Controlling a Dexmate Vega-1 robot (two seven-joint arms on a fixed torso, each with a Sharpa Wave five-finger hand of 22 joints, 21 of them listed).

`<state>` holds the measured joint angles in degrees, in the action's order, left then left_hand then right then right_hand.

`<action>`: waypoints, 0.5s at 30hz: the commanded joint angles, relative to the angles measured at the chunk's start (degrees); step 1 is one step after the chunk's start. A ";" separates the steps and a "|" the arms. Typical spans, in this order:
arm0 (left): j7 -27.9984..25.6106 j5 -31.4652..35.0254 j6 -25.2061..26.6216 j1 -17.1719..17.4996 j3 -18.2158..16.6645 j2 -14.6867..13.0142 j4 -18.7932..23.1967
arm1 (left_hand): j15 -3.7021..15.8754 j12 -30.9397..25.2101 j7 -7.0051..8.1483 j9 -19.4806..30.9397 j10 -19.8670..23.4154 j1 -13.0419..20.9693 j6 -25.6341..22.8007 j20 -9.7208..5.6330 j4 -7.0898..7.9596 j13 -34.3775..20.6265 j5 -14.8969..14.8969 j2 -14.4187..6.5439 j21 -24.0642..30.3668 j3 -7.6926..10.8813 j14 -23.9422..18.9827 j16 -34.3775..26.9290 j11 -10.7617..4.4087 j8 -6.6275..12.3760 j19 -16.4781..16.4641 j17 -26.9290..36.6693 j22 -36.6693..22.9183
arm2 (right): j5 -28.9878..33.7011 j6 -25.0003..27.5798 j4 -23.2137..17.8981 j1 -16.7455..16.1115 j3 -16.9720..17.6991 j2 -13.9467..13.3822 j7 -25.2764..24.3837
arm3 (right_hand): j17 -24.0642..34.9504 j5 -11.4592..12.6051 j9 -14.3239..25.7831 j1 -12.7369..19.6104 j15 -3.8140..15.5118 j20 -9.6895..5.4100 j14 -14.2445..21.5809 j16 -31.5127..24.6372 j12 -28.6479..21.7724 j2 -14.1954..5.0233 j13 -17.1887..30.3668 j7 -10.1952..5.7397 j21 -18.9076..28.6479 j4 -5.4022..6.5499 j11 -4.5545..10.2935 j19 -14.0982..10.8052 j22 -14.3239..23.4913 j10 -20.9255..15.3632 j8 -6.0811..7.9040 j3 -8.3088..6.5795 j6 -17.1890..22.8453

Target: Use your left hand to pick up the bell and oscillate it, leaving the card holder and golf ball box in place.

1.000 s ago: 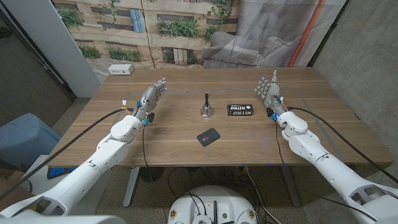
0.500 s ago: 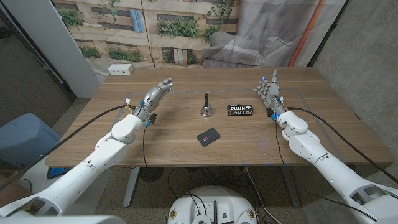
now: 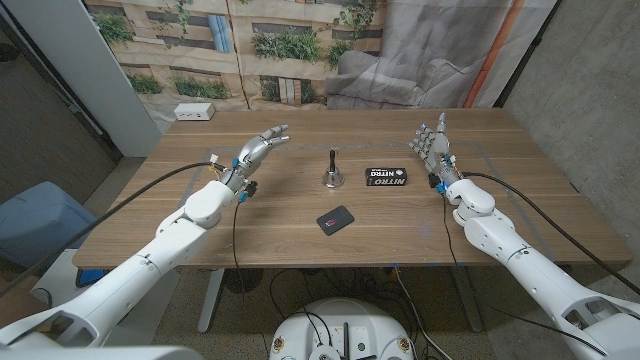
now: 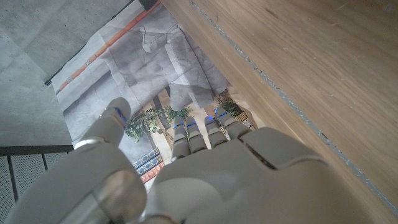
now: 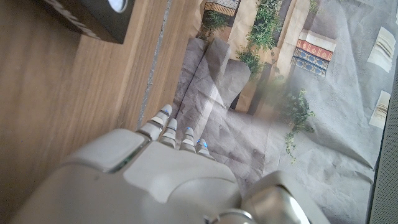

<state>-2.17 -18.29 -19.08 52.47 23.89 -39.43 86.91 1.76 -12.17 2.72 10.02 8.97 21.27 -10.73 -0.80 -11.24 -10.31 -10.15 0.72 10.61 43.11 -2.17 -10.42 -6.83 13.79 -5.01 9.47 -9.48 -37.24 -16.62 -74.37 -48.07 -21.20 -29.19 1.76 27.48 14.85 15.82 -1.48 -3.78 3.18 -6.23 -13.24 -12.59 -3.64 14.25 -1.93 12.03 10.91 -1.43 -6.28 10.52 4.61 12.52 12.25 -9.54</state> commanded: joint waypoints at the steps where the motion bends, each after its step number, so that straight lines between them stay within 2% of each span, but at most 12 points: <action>1: 0.04 5.22 -0.54 -2.62 2.81 0.56 -0.27 | 0.54 -0.57 0.42 0.09 1.74 1.53 -0.93 -0.21 0.01 -0.08 -0.40 0.57 0.26 0.34 -0.40 -0.10 -0.67 0.35 -0.91 0.21 -0.07 | 0.00 -0.02 0.02 0.04 -0.01 0.01 0.02 | 0.23 0.39 0.16 0.17 0.00 -0.06 -0.26 -0.20 -0.28 -5.58 0.07 0.02 0.30 -0.06 0.04 -0.38 0.17 0.41 0.33 0.36 -0.49; 5: -0.74 7.22 -0.66 -3.08 3.55 0.96 -0.16 | 0.47 -0.47 0.45 0.11 1.99 2.24 -0.98 -0.06 0.02 -0.08 -0.42 0.95 0.28 0.37 -0.42 -0.04 -0.90 0.29 -1.18 0.21 -0.07 | 0.01 -0.01 -0.05 0.00 -0.01 0.00 -0.01 | 0.23 0.39 0.16 0.17 0.02 0.01 -0.28 -0.19 -0.29 -5.58 0.07 0.01 0.29 -0.06 0.02 -0.34 0.17 0.38 0.33 0.36 -0.50; 7: -1.42 9.05 -0.63 -3.36 4.04 0.95 0.06 | 0.55 -0.41 0.43 0.12 2.46 3.19 -1.19 -0.76 0.02 -0.08 -0.46 1.39 0.56 0.44 -0.39 0.02 -1.03 0.27 -2.19 0.21 -0.11 | 0.01 -0.01 -0.05 0.00 -0.02 0.00 -0.02 | 0.23 0.39 0.16 0.17 0.04 0.00 -0.25 -0.20 -0.29 -5.58 0.07 -0.02 0.29 -0.06 0.01 -0.34 0.17 0.39 0.33 0.36 -0.50; 13: -2.23 12.43 -0.54 -3.92 5.31 1.16 0.65 | 0.24 -0.48 0.56 0.12 3.91 5.05 -1.20 -0.81 0.02 -0.08 -0.49 2.31 0.87 0.50 -0.14 0.16 -1.52 0.07 -3.77 0.21 -0.20 | 0.01 -0.03 0.00 0.03 -0.03 0.02 0.00 | 0.23 0.39 0.16 0.17 0.02 -0.03 -0.24 -0.21 -0.27 -5.57 0.07 -0.01 0.30 -0.06 0.06 -0.36 0.17 0.42 0.32 0.36 -0.52; 15: -3.61 14.18 0.92 -3.75 5.65 1.42 1.83 | 0.20 -0.55 0.56 0.11 4.45 5.55 -1.29 -0.95 0.03 -0.07 -0.49 2.54 0.77 0.50 -0.09 0.17 -1.70 0.04 -3.74 0.21 -0.22 | 0.02 -0.04 0.04 0.05 -0.02 0.03 0.02 | 0.23 0.39 0.16 0.17 -0.01 -0.04 -0.27 -0.20 -0.26 -5.58 0.07 0.00 0.30 -0.06 0.06 -0.37 0.17 0.46 0.32 0.36 -0.52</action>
<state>-3.29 -10.51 -19.52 49.60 27.46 -38.65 87.02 1.75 -12.32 3.15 10.01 12.49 25.68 -11.59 -1.62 -11.23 -10.30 -10.41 3.01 11.31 43.11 -2.16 -10.41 -8.30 13.79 -8.09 9.47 -9.47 -37.23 -16.64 -74.35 -48.05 -21.22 -29.18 1.78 27.48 14.85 15.82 -1.48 -3.78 3.18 -6.23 -13.24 -12.59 -3.64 14.25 -1.93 12.03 10.91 -1.43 -6.28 10.52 4.61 12.52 12.25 -9.54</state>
